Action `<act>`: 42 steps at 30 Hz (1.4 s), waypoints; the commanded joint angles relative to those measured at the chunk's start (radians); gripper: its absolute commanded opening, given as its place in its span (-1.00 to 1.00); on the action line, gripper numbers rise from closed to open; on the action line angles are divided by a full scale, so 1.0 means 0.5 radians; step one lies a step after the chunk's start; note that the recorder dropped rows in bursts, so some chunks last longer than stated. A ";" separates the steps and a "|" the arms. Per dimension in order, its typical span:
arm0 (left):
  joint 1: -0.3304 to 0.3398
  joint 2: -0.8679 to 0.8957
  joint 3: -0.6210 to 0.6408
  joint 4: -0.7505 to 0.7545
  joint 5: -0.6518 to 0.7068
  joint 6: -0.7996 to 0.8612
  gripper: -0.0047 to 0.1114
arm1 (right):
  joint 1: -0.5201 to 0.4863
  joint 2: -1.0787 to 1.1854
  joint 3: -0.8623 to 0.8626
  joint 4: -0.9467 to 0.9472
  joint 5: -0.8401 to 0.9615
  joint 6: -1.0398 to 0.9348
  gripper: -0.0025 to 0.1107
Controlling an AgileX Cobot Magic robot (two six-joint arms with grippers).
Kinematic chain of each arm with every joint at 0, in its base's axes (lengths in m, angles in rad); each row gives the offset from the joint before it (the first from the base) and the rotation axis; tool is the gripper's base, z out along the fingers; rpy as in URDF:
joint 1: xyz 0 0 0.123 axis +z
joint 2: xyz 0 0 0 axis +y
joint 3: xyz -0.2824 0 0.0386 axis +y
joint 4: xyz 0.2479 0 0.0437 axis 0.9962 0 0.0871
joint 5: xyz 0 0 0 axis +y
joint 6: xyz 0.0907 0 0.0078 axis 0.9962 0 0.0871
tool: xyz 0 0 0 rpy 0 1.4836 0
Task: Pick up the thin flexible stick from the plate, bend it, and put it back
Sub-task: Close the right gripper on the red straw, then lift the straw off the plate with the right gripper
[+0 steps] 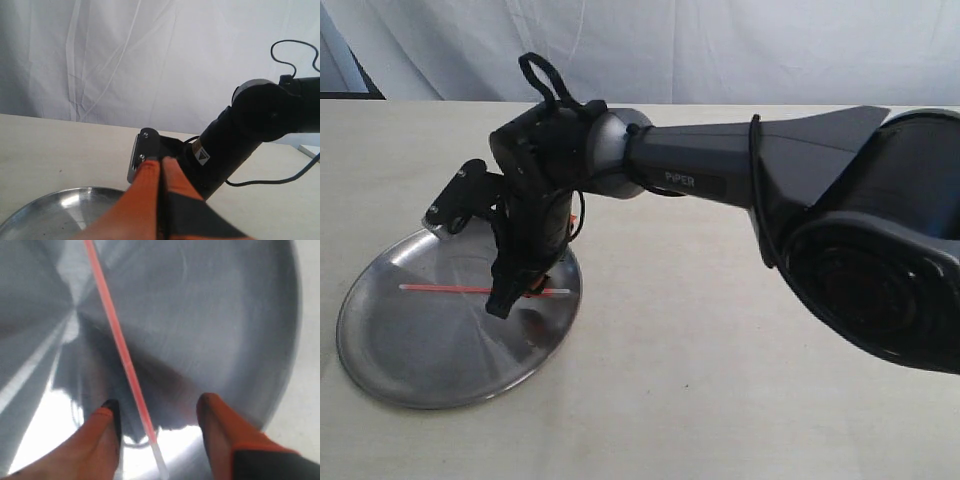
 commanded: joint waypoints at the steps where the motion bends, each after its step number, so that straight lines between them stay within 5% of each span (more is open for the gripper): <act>1: -0.004 -0.007 0.007 0.006 0.016 -0.003 -0.92 | -0.008 0.060 0.007 -0.101 0.004 -0.001 -0.11; 4: -0.004 -0.007 0.007 0.006 0.016 -0.003 -0.92 | -0.008 0.122 0.007 -0.110 0.024 -0.001 -0.23; 7: -0.004 -0.007 0.007 0.006 0.016 -0.003 -0.92 | -0.008 0.146 0.007 -0.110 0.069 -0.001 -0.94; 8: -0.004 -0.007 0.007 0.006 0.016 -0.003 -0.92 | -0.008 0.143 0.007 -0.110 0.068 -0.001 -0.96; 29: -0.004 -0.007 0.007 0.006 0.016 -0.003 -0.92 | -0.008 -0.292 0.029 0.198 0.229 0.038 -0.97; 42: -0.004 -0.007 0.007 0.006 0.016 -0.003 -0.92 | -0.008 -0.779 0.518 0.654 0.225 -0.104 -0.97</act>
